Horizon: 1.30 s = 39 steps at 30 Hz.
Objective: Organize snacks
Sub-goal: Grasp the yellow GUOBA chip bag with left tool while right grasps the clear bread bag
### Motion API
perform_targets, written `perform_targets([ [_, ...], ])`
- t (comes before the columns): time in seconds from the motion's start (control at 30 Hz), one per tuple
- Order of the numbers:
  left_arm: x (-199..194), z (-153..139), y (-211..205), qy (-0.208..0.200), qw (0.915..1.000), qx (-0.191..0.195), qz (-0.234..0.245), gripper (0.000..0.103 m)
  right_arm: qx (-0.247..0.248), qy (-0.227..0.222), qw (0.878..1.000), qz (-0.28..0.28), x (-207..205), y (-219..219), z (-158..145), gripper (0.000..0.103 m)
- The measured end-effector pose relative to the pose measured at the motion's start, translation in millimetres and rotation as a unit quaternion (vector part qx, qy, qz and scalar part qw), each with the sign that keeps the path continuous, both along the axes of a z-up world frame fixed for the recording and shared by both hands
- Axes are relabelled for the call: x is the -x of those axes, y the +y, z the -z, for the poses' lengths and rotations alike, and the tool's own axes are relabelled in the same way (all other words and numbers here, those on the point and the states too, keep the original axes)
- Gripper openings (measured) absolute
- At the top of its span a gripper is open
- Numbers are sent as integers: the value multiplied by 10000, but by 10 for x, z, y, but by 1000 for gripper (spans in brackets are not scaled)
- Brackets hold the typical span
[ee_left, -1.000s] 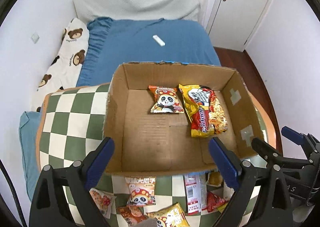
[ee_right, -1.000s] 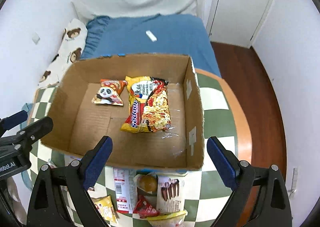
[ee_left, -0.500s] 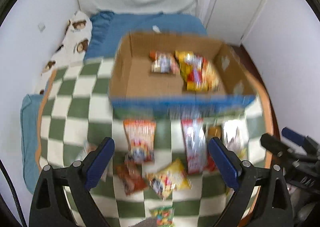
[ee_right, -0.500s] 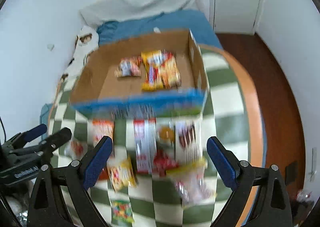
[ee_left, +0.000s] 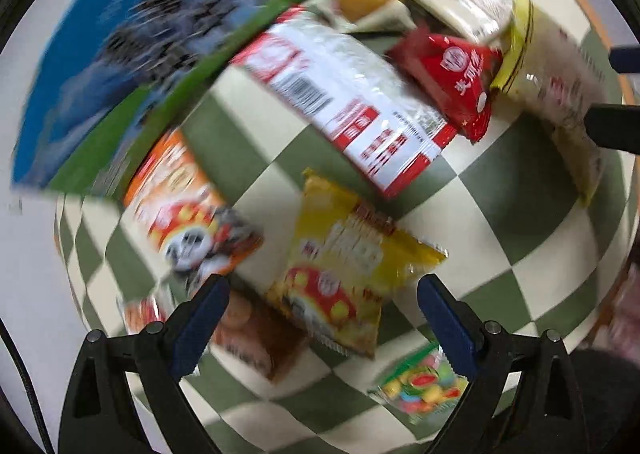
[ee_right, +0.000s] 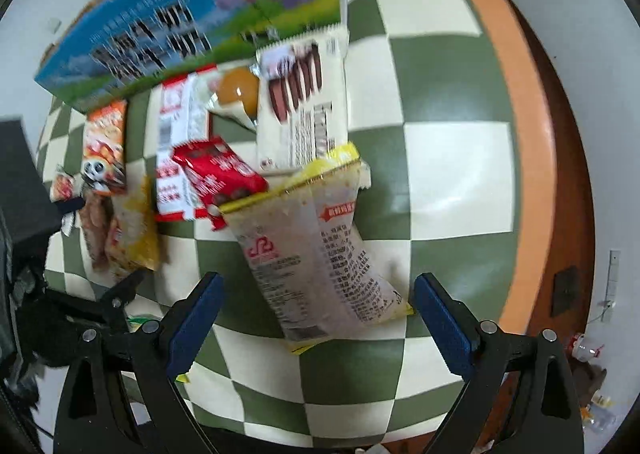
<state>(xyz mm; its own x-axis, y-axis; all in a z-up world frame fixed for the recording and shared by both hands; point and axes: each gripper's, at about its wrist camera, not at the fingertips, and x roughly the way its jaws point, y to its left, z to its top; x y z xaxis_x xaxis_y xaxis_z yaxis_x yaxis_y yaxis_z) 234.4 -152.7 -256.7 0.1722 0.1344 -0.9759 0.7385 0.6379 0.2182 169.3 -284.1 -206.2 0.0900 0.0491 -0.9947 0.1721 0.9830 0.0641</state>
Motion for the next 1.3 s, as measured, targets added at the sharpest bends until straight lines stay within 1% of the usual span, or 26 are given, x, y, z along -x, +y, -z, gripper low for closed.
perform_targets([
  [0.03, -24, 47, -45, 65, 9999, 0, 80, 92, -1, 39, 10000, -31, 0, -2, 51, 97],
  [0.07, -64, 66, -64, 133, 9999, 44, 40, 74, 33, 107, 9999, -68, 3, 2, 115, 95],
  [0.1, -133, 103, -49, 314, 9992, 113, -235, 63, 50, 124, 9999, -90, 8, -1, 158, 91],
  [0.13, -191, 117, -17, 481, 9972, 214, -540, 57, 37, 130, 9999, -91, 16, -1, 190, 75],
  [0.17, -258, 111, 53, 651, 9922, 423, -975, 57, -25, 132, 9999, -19, 37, -8, 208, 69],
  [0.2, -303, 102, 125, 775, 9863, 593, -1327, 57, -108, 153, 9998, 79, 60, -19, 218, 69],
  [0.23, -349, 95, 232, 958, 9760, 795, -1785, 57, -203, 181, 9995, 140, 82, -23, 231, 67],
  [0.27, -380, 105, 349, 1148, 9625, 972, -2257, 57, -359, 230, 9988, 237, 102, -30, 246, 66],
  [0.3, -397, 119, 441, 1290, 9512, 1118, -2570, 57, -567, 308, 9973, 342, 133, -35, 271, 66],
  [0.33, -409, 140, 555, 1422, 9355, 1290, -2965, 57, -752, 383, 9957, 390, 163, -26, 304, 66],
  [0.37, -410, 161, 651, 1485, 9221, 1401, -3288, 57, -932, 479, 9936, 411, 185, -6, 344, 66],
  [0.4, -407, 176, 693, 1497, 9162, 1464, -3415, 57, -993, 541, 9928, 397, 191, 17, 377, 66],
  [0.43, -401, 198, 695, 1509, 9157, 1499, -3410, 58, -969, 577, 9929, 367, 189, 43, 407, 67],
  [0.47, -393, 227, 666, 1512, 9204, 1431, -3310, 62, -913, 571, 9936, 330, 176, 64, 424, 68],
  [0.5, -380, 265, 636, 1515, 9258, 1325, -3201, 63, -830, 578, 9944, 290, 168, 86, 450, 70],
  [0.53, -361, 315, 608, 1529, 9306, 1204, -3102, 63, -779, 601, 9948, 274, 158, 118, 460, 73],
  [0.6, -358, 396, 581, 1561, 9340, 1064, -3032, 63, -692, 661, 9951, 249, 151, 179, 490, 74],
  [0.7, -362, 441, 632, 1623, 9260, 1186, -3195, 64, -578, 650, 9961, 166, 186, 237, 511, 74],
  [0.8, -305, 446, 710, 1723, 9215, 1216, -3262, 64, -554, 665, 9959, 243, 196, 254, 563, 74],
  [0.93, -212, 436, 746, 1606, 9199, 1271, -3345, 62, -499, 587, 9962, 402, 215, 283, 623, 74],
  [0.97, -120, 446, 808, 1598, 9193, 1268, -3365, 61, -494, 576, 9961, 452, 215, 288, 626, 74],
  [1.03, -83, 432, 813, 1549, 9200, 1273, -3368, 59, -506, 565, 9957, 531, 207, 282, 642, 74],
  [1.1, 3, 428, 781, 1632, 9185, 1215, -3391, 58, -549, 553, 9951, 616, 207, 245, 642, 74],
  [1.13, 44, 432, 786, 1611, 9193, 1214, -3380, 56, -559, 551, 9949, 628, 193, 223, 636, 74],
  [1.23, 61, 356, 820, 1573, 9207, 1173, -3373, 53, -528, 492, 9955, 607, 193, 186, 623, 70],
  [1.3, 122, 301, 790, 1488, 9219, 1175, -3379, 50, -490, 450, 9960, 589, 197, 194, 608, 65],
])
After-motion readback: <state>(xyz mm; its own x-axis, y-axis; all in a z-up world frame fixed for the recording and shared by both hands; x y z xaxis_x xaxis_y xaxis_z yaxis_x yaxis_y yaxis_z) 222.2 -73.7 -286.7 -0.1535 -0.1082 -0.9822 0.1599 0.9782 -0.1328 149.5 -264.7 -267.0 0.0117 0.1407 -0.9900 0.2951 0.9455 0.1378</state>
